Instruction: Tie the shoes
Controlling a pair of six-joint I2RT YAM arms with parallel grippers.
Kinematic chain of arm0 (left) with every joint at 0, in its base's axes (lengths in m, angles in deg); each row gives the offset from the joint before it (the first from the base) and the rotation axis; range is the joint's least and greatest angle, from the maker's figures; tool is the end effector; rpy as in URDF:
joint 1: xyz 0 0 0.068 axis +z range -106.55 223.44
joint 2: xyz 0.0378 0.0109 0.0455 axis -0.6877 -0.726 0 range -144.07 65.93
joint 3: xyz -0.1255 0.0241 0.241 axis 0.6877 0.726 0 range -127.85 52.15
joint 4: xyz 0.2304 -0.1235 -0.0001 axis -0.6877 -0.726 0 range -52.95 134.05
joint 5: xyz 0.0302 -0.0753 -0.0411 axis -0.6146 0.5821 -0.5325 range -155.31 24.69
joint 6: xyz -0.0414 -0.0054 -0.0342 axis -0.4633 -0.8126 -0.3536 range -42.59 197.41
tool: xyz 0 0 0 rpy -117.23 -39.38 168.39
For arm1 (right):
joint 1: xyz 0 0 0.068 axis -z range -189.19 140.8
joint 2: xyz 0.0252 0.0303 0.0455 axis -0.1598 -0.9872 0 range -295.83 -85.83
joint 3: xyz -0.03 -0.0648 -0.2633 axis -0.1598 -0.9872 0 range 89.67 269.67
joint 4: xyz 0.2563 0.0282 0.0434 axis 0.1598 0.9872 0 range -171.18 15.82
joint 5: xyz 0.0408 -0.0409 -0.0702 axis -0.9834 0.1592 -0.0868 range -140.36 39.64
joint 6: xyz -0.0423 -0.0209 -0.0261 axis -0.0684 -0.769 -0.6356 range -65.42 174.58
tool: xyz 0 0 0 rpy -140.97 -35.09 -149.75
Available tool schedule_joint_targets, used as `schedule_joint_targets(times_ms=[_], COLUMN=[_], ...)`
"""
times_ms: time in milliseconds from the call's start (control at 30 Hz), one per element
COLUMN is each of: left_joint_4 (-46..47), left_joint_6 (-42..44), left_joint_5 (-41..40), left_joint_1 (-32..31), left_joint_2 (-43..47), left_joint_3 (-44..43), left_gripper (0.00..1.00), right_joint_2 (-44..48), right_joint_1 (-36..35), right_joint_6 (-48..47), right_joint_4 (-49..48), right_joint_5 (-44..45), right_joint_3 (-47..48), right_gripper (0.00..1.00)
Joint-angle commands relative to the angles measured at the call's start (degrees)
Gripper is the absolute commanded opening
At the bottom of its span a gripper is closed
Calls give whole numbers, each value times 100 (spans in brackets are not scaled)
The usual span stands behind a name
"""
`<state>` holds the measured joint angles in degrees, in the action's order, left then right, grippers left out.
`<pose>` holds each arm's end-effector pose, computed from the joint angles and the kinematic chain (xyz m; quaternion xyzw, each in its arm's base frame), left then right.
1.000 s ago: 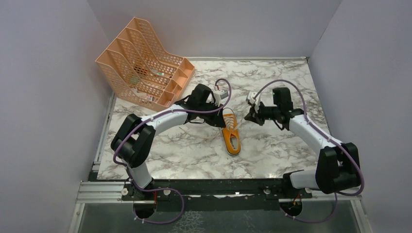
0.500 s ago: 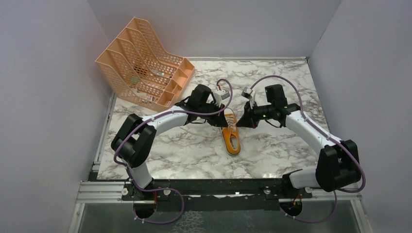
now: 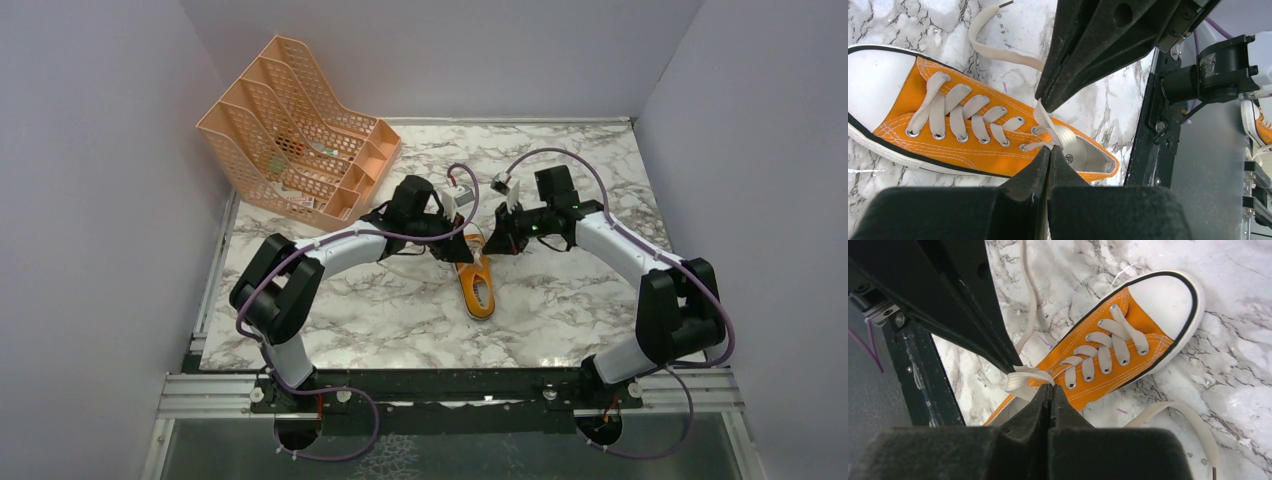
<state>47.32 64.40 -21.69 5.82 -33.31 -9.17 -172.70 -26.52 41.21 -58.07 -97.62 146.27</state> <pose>0.2816 -0.2482 0.2140 0.3439 0.7665 -0.4818 0.2491 0.2844 0.1162 0.2266 -0.3517 0.8054 0.3903 0.2745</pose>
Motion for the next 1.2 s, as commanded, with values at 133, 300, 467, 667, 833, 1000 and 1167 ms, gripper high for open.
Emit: schedule_joint_targets(times_ms=[133,300,467,667,833,1000,1167], left_joint_4=[560,597,550,575,502,424,364], left_joint_6=[-235,-236,-256,-269,-294,-245,-206], left_joint_5=[228,233,397,447,424,291,129], left_joint_1=[-23,-17,33,55,54,56,54], left_joint_2=[5,27,-24,-96,-269,-301,-324], left_joint_3=[88,166,155,93,-95,-138,-217], left_gripper=[2,5,12,24,35,38,40], right_joint_2=[-35,-201,-277,-314,-280,-247,-217], right_joint_1=[-23,-18,-20,-19,-39,-62,-69], right_joint_6=[-321,-390,-471,-506,-574,-584,-656], right_joint_4=[380,438,478,473,421,416,491], right_joint_5=[465,436,529,431,185,103,59], right_joint_3=[187,337,402,396,331,350,361], right_gripper=[1,1,1,1,1,1,1])
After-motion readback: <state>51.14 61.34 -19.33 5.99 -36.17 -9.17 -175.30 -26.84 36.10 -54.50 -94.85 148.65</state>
